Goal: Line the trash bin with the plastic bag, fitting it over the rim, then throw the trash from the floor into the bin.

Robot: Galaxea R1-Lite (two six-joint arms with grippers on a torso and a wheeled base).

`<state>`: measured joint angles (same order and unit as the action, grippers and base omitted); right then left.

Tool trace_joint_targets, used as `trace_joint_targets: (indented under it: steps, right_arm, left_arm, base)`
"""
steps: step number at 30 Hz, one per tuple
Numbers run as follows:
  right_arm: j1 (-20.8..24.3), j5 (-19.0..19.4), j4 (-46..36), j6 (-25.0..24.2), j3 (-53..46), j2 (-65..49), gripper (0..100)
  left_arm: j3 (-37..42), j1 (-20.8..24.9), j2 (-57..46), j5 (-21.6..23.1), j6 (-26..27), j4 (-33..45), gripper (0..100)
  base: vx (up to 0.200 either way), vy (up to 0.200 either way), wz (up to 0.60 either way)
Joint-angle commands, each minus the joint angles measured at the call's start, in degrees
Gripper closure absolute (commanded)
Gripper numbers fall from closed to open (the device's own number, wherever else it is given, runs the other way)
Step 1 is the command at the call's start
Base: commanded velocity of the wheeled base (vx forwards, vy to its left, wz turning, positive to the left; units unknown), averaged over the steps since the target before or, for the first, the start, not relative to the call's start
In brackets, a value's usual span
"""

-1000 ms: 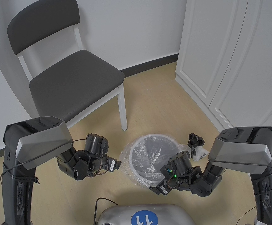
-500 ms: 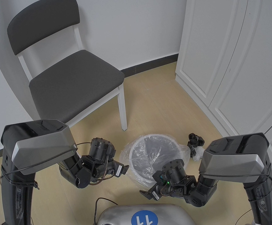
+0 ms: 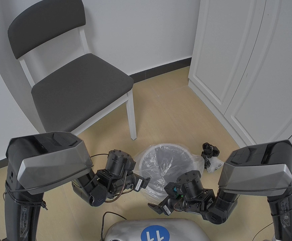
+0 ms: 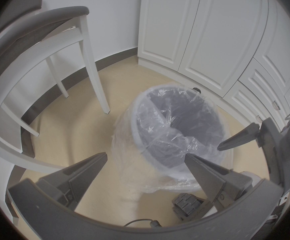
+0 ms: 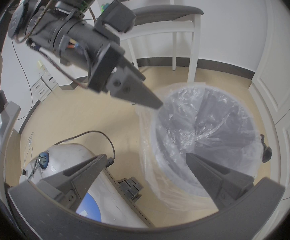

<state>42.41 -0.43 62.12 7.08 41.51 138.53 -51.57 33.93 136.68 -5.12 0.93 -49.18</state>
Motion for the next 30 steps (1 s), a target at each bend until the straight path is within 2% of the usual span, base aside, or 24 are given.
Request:
trace_joint_targets:
  steps: [1, 8, 10, 15, 19, 20, 26, 30]
  right_arm:
    - [-0.40, -0.28, 0.10, 0.04, -1.43, -4.24, 0]
    - [-0.66, -0.63, 0.10, 0.48, -4.16, -10.30, 0]
    - [-0.66, -1.59, 0.10, 1.62, -6.00, -13.47, 0]
    - [-2.33, -5.37, 0.10, 5.13, -7.41, -16.37, 0]
    - [-5.76, -6.43, 0.02, 9.79, -7.67, -15.84, 0]
    - [-6.29, -6.43, 0.02, 10.14, -7.58, -15.66, 0]
    - [-8.66, -6.52, 0.02, 11.55, -6.88, -14.87, 0]
    - [-9.72, -6.52, 0.02, 12.08, -6.70, -14.87, 0]
  left_arm:
    - [-2.40, 0.35, 1.75, -0.07, 0.13, -0.13, 0]
    - [-6.35, 0.44, 2.80, -0.07, 2.41, 2.16, 0]
    - [-8.02, 0.44, 2.89, -0.07, 6.72, 3.12, 0]
    - [-10.57, 1.32, 3.50, -0.94, 9.97, 5.23, 0]
    - [-14.26, 2.37, 4.82, -10.09, 10.59, 10.68, 0]
    - [-14.44, 2.37, 5.00, -11.05, 10.68, 10.94, 0]
    - [-13.30, 1.93, 4.91, -13.69, 13.05, 10.77, 0]
    - [-11.45, 0.97, 3.86, -13.69, 12.96, 10.07, 0]
  base:
    - [0.000, 0.000, 0.00]
    - [0.000, 0.000, 0.00]
    - [0.000, 0.000, 0.00]
    - [0.000, 0.000, 0.00]
    - [0.000, 0.000, 0.00]
    - [0.000, 0.000, 0.00]
    - [0.000, 0.000, 0.00]
    - [0.000, 0.000, 0.00]
